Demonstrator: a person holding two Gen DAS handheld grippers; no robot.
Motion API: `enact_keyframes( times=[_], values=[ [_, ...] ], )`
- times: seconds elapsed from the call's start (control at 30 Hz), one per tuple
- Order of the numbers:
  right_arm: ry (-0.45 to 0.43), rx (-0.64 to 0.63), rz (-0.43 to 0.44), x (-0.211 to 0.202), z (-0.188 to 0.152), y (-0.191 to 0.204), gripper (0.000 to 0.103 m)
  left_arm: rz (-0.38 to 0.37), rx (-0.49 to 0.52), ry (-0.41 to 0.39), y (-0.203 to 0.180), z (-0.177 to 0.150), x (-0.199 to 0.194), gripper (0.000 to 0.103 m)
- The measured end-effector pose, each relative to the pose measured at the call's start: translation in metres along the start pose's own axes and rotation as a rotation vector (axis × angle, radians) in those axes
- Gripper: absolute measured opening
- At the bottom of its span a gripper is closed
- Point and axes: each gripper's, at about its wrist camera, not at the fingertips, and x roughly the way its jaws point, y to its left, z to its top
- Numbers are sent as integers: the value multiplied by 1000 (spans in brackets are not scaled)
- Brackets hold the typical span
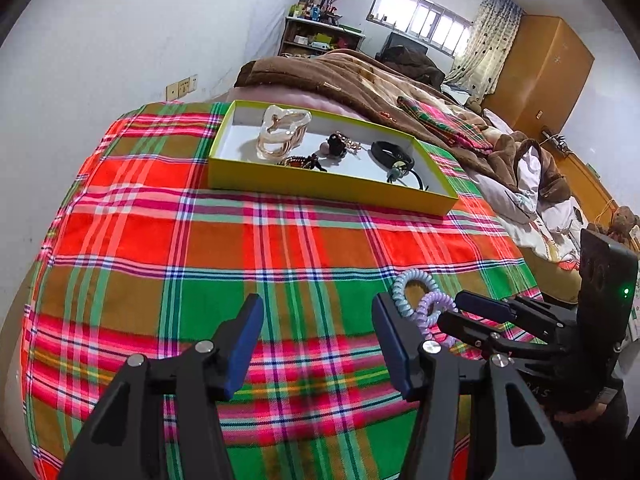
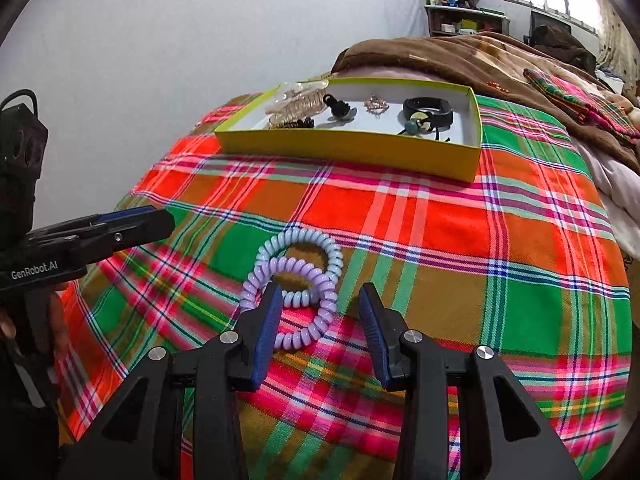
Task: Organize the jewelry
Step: 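Reach the right tool to the lavender coiled hair tie and grasp it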
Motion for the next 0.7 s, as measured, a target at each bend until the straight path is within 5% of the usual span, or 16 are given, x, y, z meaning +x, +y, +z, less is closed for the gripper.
enact_keyframes(
  times=[0.5, 0.7],
  values=[
    [15, -39, -22, -1, -4, 3, 11, -7, 3, 22, 0, 0, 2, 59],
    [-23, -36, -21, -10, -6, -3, 10, -5, 6, 30, -5, 3, 5, 59]
  ],
)
